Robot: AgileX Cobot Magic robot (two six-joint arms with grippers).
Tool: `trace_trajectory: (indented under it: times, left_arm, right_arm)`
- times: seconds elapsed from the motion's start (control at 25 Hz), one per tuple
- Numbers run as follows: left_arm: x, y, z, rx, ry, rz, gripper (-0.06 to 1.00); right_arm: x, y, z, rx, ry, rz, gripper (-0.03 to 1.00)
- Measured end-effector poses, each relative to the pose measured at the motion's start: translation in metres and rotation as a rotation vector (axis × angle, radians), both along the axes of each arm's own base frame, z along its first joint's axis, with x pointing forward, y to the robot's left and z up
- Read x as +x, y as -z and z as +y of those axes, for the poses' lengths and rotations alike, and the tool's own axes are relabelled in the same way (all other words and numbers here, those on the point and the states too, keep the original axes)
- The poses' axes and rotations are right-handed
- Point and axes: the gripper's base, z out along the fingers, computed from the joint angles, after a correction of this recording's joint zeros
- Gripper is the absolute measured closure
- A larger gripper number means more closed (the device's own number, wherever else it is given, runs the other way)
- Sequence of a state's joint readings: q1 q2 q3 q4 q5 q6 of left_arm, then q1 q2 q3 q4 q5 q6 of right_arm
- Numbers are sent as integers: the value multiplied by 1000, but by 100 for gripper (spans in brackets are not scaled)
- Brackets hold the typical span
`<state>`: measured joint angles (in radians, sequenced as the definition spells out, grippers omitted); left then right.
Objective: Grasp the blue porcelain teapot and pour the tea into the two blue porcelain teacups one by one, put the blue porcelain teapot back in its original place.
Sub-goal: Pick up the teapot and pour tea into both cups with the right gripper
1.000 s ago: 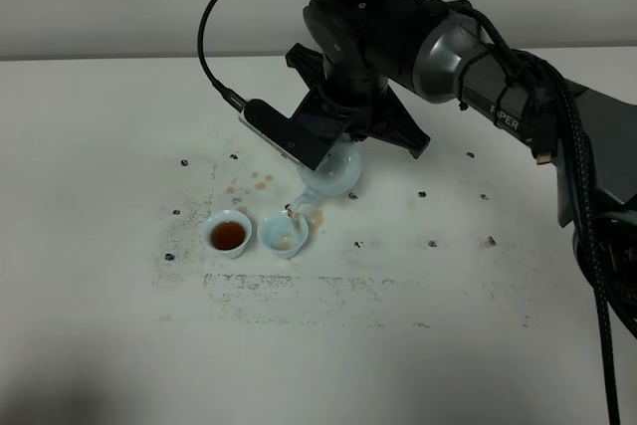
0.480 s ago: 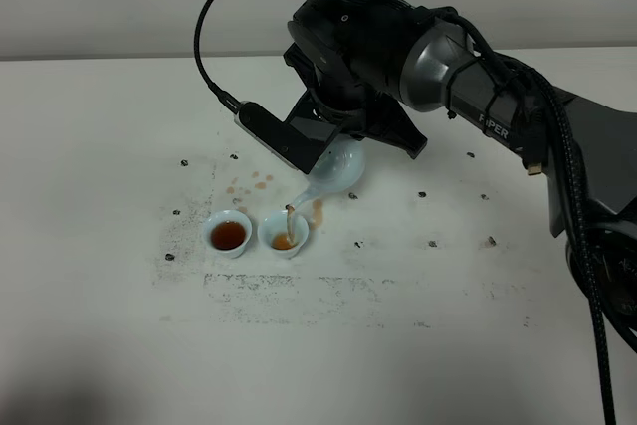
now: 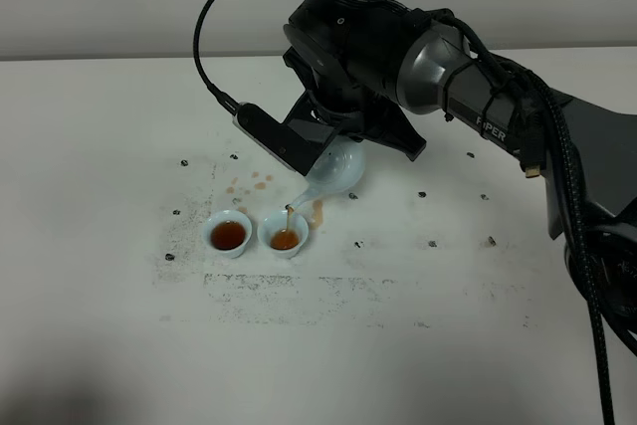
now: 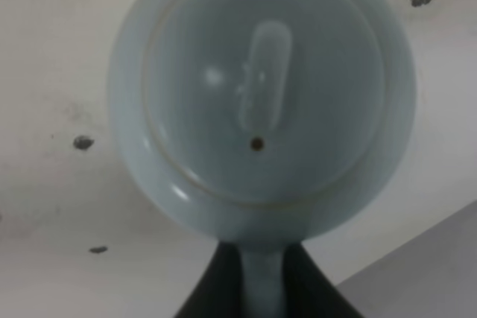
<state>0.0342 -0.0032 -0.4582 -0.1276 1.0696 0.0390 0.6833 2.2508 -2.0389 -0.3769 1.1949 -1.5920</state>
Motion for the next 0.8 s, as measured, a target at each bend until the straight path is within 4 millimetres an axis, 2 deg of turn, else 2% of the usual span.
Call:
trace_trajectory:
  times: [0.8]
  left_arm:
    - [0,0,0,0,0,0,19]
  right_arm:
    - [1,0,-1,1,16,-10,92]
